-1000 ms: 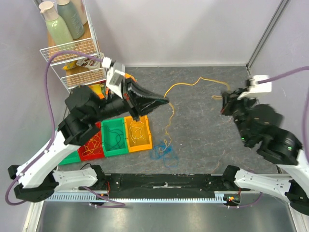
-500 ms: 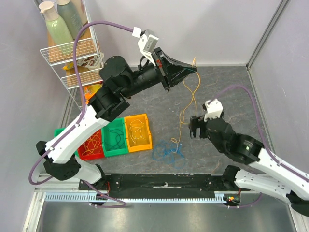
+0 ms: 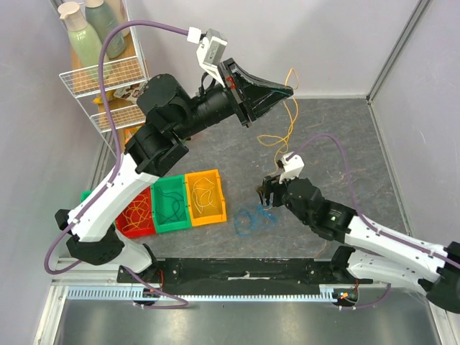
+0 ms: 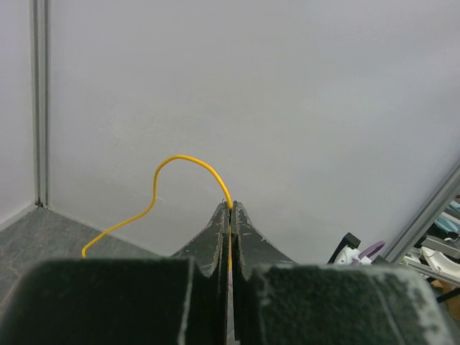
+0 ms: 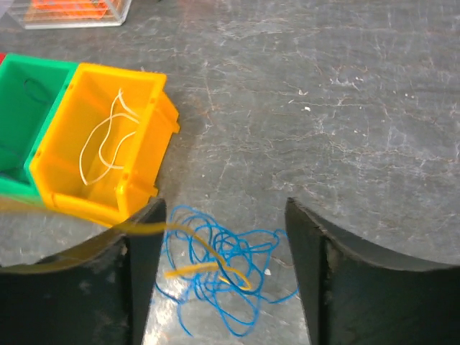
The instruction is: Untangle the cables
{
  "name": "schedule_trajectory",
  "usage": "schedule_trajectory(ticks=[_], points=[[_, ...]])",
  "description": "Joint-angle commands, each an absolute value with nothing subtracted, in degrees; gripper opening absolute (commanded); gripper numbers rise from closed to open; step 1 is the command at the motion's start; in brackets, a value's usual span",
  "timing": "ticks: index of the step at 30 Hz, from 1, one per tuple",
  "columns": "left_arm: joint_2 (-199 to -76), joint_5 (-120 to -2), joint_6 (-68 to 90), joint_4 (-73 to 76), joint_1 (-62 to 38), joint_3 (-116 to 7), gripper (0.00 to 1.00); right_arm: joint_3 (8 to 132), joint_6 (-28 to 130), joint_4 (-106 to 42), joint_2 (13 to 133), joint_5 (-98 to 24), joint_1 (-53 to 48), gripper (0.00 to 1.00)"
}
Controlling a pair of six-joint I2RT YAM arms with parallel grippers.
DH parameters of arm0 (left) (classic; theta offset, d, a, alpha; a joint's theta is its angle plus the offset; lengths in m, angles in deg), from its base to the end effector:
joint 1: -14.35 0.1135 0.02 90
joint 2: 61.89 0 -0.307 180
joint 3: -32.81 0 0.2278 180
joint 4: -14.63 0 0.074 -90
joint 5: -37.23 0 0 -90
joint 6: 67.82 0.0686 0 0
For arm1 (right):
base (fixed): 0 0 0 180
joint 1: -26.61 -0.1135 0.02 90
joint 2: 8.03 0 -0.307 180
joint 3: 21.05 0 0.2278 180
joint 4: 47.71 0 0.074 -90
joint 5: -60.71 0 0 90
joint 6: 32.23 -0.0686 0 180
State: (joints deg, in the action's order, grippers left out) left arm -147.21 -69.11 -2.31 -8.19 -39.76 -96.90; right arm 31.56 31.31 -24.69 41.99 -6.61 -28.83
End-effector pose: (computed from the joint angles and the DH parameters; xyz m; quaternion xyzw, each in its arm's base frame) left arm 0.1531 -0.2445 0.6302 0.2559 0.5081 -0.5803 0.5828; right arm 0.1233 0.1324 0.3111 -0.0929 0.8077 0.2446 0.5283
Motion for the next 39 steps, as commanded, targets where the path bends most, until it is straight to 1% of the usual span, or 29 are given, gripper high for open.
schedule_trajectory(ticks=[1,3,5,7,12,15,18,21,24,28,32,39], points=[[-145.6,-71.5,-5.0,-6.7,-39.9,-100.1,0.02,30.2,26.0,-34.7,47.1,6.4,-28.9,0.68],[-145.4,-71.5,-4.5,-7.3,-39.8,-102.5,0.02,27.3,23.5,-35.2,48.8,10.6,-28.5,0.63],[-145.0,-71.4,-3.8,-7.8,-39.8,-105.2,0.02,23.8,20.9,-35.6,50.3,11.8,-27.3,0.62],[-145.0,-71.1,-2.4,-8.2,-39.8,-107.9,0.02,20.5,17.7,-35.9,50.8,10.0,-24.8,0.60],[-144.6,-67.8,3.3,-10.0,-39.7,-114.2,0.02,15.0,14.1,-36.0,49.1,5.5,-20.6,0.60],[-143.8,-65.9,5.3,-10.5,-39.8,-114.2,0.02,15.0,16.4,-34.9,45.8,4.1,-20.4,0.64],[-142.8,-64.3,6.7,-11.9,-39.8,-111.9,0.02,17.4,19.2,-30.8,43.0,3.6,-20.3,0.69],[-142.3,-61.7,7.5,-13.8,-39.8,-108.9,0.02,20.5,21.6,-26.6,42.1,3.0,-20.2,0.75],[-142.2,-58.5,8.8,-16.5,-39.8,-107.6,0.02,22.3,22.3,-23.2,41.7,2.9,-20.1,0.80],[-140.9,-54.8,10.6,-18.7,-39.8,-104.6,0.02,24.3,24.4,-22.6,41.1,-2.2,-20.1,0.85],[-138.4,-47.1,13.7,-22.9,-39.9,-99.9,0.02,26.0,26.0,-21.9,42.0,-6.2,-20.0,0.85],[-135.5,-32.2,19.3,-36.0,-39.4,-95.3,0.02,25.9,27.8,-21.4,42.3,-6.4,-20.0,0.87]])
